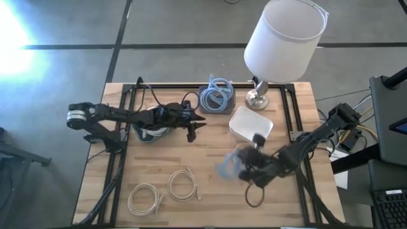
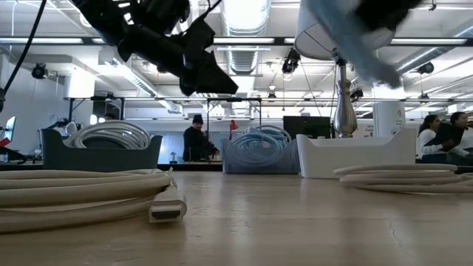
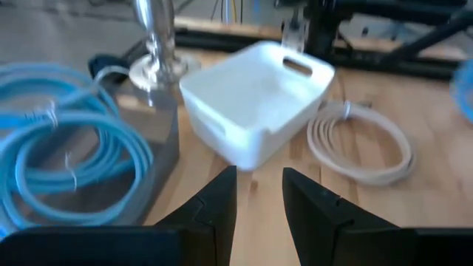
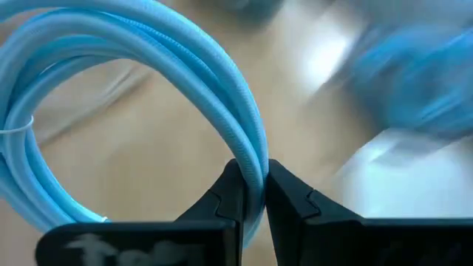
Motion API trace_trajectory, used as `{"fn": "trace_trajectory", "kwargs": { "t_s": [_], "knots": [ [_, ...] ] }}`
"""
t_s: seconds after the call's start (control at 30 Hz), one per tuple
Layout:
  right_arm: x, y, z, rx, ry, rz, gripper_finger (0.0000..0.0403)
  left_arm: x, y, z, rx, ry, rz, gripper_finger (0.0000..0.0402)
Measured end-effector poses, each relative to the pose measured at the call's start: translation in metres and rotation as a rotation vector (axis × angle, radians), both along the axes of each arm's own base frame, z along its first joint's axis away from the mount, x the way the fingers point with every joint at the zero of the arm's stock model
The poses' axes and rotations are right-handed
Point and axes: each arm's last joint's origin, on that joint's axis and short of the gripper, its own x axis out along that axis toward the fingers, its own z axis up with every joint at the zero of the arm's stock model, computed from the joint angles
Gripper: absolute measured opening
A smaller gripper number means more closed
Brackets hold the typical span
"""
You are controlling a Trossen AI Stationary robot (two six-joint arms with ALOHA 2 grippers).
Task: Sort HDMI cables
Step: Put the blue HDMI cable into the black bin
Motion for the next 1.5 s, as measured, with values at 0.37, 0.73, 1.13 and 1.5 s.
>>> {"fn": "trace_trajectory", "kwargs": {
  "t_s": [0.37,0.73,1.13,1.5],
  "knots": [
    [0.039,-0.100,0.043,-0.374,-0.038,-0.422,0.0031,-0.003,0.000,0.023,0.017,-0.166,0.003,0.0113],
    [0.054,-0.217,0.015,-0.329,-0.040,-0.654,0.0031,-0.011,-0.002,0.035,0.040,-0.194,-0.002,0.0113],
    [0.082,-0.277,-0.056,-0.288,0.083,-0.584,0.0031,-0.012,-0.002,0.030,0.036,-0.144,0.010,0.0113],
    [0.107,-0.288,-0.076,-0.271,0.223,-0.399,0.0041,-0.013,-0.002,0.025,0.060,-0.094,0.005,0.0113]
  ]
}}
